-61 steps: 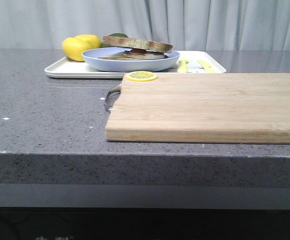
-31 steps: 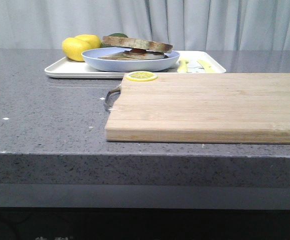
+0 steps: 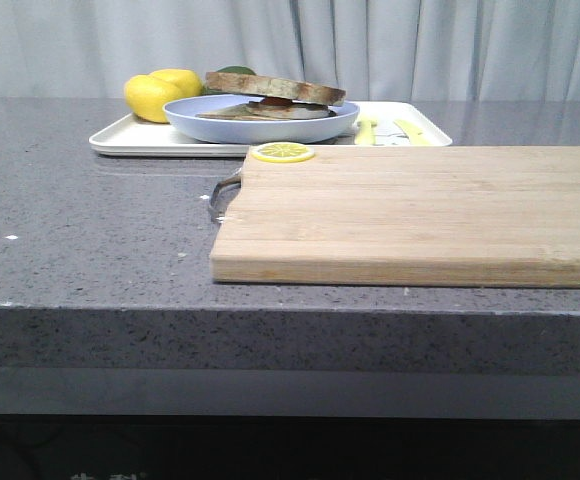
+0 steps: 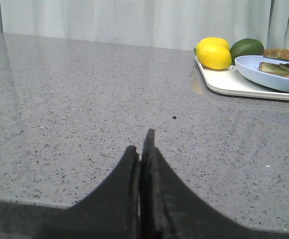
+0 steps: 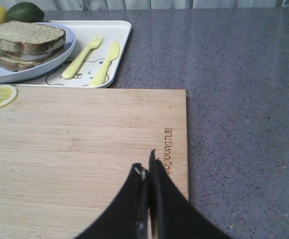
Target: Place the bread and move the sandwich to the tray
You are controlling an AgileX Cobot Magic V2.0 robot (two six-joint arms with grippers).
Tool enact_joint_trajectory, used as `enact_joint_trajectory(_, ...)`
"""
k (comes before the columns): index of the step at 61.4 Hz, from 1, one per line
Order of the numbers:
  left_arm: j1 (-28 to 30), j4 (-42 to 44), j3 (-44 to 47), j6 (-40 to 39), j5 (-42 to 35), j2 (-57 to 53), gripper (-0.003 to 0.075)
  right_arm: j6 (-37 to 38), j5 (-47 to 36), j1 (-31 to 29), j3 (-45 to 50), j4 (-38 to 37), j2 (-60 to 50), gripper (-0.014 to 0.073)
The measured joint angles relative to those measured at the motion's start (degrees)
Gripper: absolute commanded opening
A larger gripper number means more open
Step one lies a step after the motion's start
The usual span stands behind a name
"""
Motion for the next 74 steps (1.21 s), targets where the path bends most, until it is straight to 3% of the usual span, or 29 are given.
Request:
enact_joint_trajectory(28, 0.0, 0.0, 0.0, 0.0, 0.0, 0.0, -0.002, 0.0, -0.41, 0.0, 0.23, 0.0, 0.0, -0.0061)
enact_joint_trajectory(42, 0.0, 0.0, 0.0, 0.0, -0.09, 0.0, -0.002, 0.0, -12.14, 0.0, 7.22, -0.98, -2.19, -0.0061)
enact_joint_trajectory(54, 0.0, 0.0, 0.0, 0.0, -0.09, 0.0, -0.002, 0.0, -16.23, 0.0, 17.57, -1.84, -12.13, -0.0061)
enact_joint_trajectory(74, 0.0, 0.0, 0.0, 0.0, -0.09, 0.0, -0.002, 0.0, -11.38, 0.0, 28.97, -1.84, -29.62, -0.0061)
